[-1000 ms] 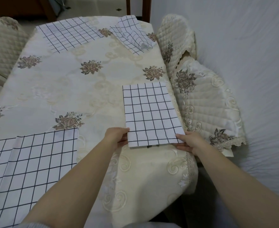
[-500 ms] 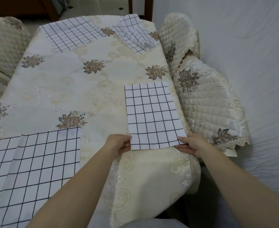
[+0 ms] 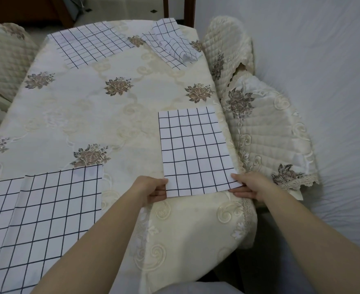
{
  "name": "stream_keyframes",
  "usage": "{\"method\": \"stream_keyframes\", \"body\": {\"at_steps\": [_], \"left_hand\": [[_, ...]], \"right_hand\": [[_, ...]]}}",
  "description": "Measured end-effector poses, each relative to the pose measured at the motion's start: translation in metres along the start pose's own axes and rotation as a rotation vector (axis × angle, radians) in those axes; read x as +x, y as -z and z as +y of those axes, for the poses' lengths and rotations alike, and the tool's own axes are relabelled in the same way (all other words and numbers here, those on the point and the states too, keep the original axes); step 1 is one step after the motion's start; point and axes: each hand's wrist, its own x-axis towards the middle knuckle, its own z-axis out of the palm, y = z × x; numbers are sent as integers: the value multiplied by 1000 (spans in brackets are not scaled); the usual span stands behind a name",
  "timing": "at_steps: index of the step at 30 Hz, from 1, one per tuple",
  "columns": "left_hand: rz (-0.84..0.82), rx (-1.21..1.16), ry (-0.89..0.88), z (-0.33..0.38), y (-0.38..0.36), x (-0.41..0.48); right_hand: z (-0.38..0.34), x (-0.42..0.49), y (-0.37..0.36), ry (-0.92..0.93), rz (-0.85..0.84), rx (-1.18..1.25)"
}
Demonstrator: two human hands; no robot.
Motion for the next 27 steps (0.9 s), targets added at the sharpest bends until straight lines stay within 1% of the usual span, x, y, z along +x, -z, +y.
{"method": "stream_keyframes", "body": {"at_steps": [2, 6, 8, 10, 11, 12, 14, 15, 16, 17, 19, 22, 24, 25, 27], "left_hand": [[-12, 40, 16, -2, -1, -3], [27, 99, 0, -4, -4, -6], [37, 156, -20, -3, -3, -9], [53, 272, -64, 1, 1, -10], [84, 359, -112, 5, 3, -8], [151, 489, -186, 9, 6, -5], [343, 759, -363, 20, 9, -2], [407, 826, -450, 24, 7, -3], [432, 857, -535, 27, 3, -5], [432, 893, -619, 27, -3, -6], [381, 1011, -757, 27, -19, -5], [252, 1247, -859, 21, -41, 4], [199, 1425, -840, 16, -49, 12], [199, 1492, -812, 15, -51, 15], [200, 1531, -708, 13, -52, 18]], "right_hand": [[2, 1, 2, 0, 11, -14], [6, 0, 2, 11, 36, -19], [5, -3, 1, 21, 45, -86], [0, -5, -1, 44, 95, -255], [-4, -7, -1, 79, 138, -390], [-11, -9, -1, 137, 199, -576], [-24, -11, -3, 297, 342, -941], [-29, -12, -7, 375, 387, -1023], [-33, -11, -12, 435, 396, -1047], [-35, -10, -20, 495, 387, -1059], [-34, -5, -42, 629, 308, -1131], [-20, -1, -82, 805, 121, -1272], [-9, 2, -100, 882, 44, -1349], [-5, 3, -105, 887, 23, -1365], [-1, 6, -106, 864, -5, -1401]]}}
